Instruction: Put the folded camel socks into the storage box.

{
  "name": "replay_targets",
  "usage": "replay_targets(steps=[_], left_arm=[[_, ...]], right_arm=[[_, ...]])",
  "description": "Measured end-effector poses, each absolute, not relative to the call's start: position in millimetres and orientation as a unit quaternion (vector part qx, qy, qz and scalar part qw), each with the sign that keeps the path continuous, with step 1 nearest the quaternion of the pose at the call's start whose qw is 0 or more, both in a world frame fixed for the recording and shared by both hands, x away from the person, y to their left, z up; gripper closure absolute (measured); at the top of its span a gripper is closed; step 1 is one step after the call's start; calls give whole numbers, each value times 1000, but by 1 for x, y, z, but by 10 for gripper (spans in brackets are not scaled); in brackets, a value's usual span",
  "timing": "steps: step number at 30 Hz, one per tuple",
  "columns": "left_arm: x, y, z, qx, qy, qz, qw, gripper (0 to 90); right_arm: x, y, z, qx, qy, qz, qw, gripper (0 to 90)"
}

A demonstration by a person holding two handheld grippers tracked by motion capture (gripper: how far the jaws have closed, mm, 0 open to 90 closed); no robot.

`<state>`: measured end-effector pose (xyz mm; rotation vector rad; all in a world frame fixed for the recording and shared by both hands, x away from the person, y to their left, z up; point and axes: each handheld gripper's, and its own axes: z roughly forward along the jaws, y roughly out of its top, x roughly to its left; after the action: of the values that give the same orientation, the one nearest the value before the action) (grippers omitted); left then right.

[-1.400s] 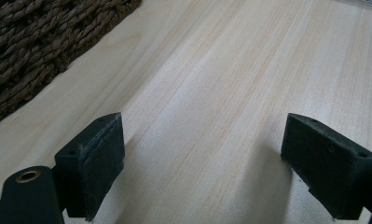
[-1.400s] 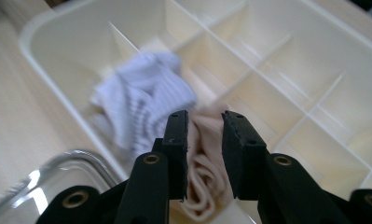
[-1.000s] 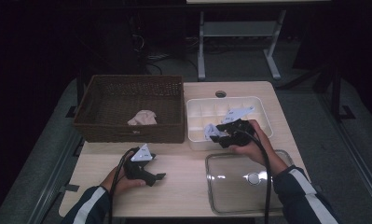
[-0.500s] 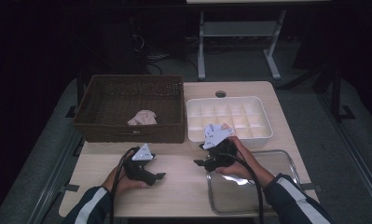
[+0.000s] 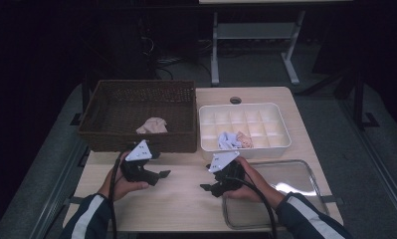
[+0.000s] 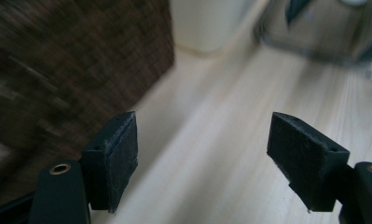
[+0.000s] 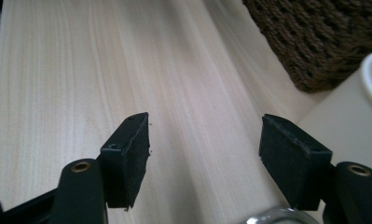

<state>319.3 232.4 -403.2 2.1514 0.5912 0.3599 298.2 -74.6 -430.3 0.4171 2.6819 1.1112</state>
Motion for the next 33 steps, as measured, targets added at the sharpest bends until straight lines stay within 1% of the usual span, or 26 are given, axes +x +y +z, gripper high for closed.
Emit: replay_targets(steps=[3, 7, 9, 11, 13, 21, 24, 27, 29, 31, 33], left_arm=[[329, 239, -382, 858, 243, 161, 424, 239], [346, 243, -357, 863, 230, 200, 403, 239], [358, 244, -348, 864, 233, 190, 405, 235], [370, 243, -341, 864, 231, 206, 397, 229], [383, 244, -337, 864, 237, 209, 393, 229], [437, 249, -342, 867, 278, 206, 359, 220], [456, 249, -348, 875, 289, 198, 333, 220], [475, 251, -355, 879, 303, 180, 320, 219], [483, 249, -364, 886, 302, 176, 305, 222], [491, 245, -372, 898, 301, 154, 281, 221], [497, 243, -376, 901, 302, 161, 267, 221]], right_arm=[[297, -71, -435, 135, 914, 368, 103, 330], [295, -69, -436, 126, 917, 360, 114, 330], [295, -69, -435, 127, 917, 360, 113, 329], [295, -69, -436, 127, 918, 358, 113, 328], [295, -68, -437, 126, 919, 356, 112, 327], [291, -66, -439, 120, 918, 359, 115, 323], [288, -64, -442, 119, 921, 355, 111, 323], [288, -62, -445, 112, 924, 347, 116, 325], [289, -62, -447, 111, 925, 344, 116, 324], [290, -62, -449, 108, 926, 341, 117, 324], [291, -62, -451, 104, 928, 338, 119, 325]])
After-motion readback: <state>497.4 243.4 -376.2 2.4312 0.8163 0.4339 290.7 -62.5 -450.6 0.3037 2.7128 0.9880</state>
